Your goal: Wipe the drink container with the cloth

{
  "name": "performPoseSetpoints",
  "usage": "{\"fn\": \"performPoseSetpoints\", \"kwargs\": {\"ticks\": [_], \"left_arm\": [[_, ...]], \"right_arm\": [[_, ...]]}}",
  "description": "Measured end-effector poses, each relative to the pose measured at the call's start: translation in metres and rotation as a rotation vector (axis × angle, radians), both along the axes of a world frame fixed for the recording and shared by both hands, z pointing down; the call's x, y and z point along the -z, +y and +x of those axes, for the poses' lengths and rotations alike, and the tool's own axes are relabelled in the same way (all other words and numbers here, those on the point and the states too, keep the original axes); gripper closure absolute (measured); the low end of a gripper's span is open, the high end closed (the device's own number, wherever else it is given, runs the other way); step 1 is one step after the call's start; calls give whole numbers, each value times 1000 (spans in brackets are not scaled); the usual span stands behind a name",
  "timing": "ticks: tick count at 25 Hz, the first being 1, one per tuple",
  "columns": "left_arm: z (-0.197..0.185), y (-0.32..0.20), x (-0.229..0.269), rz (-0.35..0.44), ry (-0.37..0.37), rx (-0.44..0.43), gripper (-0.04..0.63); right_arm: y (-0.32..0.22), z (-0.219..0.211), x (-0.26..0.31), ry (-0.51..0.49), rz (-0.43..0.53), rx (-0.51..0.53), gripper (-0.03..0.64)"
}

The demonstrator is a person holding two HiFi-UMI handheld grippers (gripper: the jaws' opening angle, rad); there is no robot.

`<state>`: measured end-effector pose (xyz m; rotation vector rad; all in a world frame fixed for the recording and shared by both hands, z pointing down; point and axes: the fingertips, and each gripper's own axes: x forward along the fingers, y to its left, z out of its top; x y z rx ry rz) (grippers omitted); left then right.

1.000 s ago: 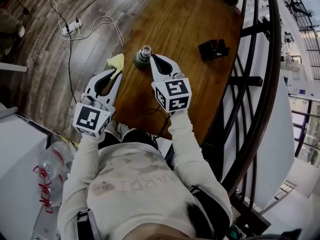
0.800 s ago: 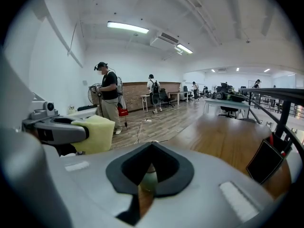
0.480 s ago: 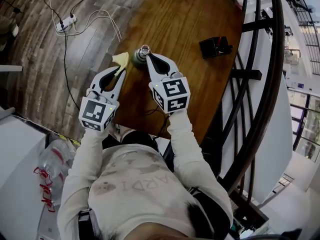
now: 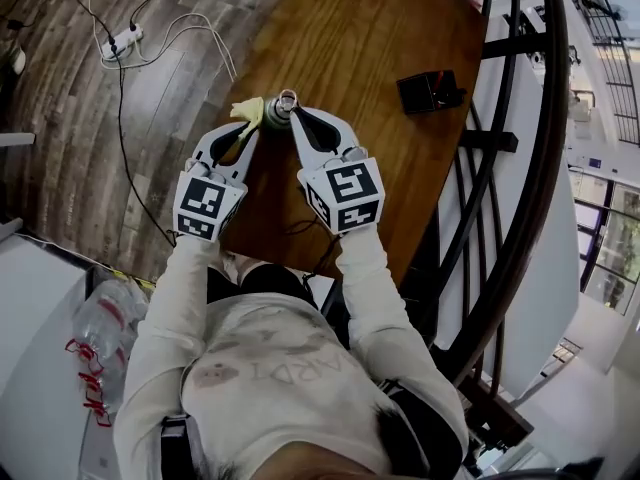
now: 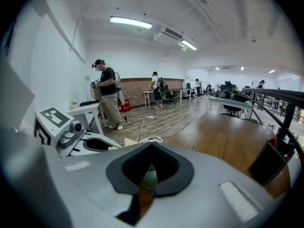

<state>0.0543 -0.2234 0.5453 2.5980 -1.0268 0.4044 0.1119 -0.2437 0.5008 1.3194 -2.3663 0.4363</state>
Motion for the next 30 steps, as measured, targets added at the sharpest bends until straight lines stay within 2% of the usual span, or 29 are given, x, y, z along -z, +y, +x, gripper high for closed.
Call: {"fn": "performPoseSetpoints", "kwargs": {"ticks": [8, 21, 30], "left_arm": [[16, -6, -11, -19, 17, -75, 565], [46, 19, -5, -1, 9, -200, 565], [56, 27, -18, -44, -4, -225, 565]], "right_arm": [[-3, 4, -3, -7, -2, 5, 606], [-2, 4, -3, -10, -5, 6, 607], [-1, 2, -3, -1, 0, 19, 607]]}}
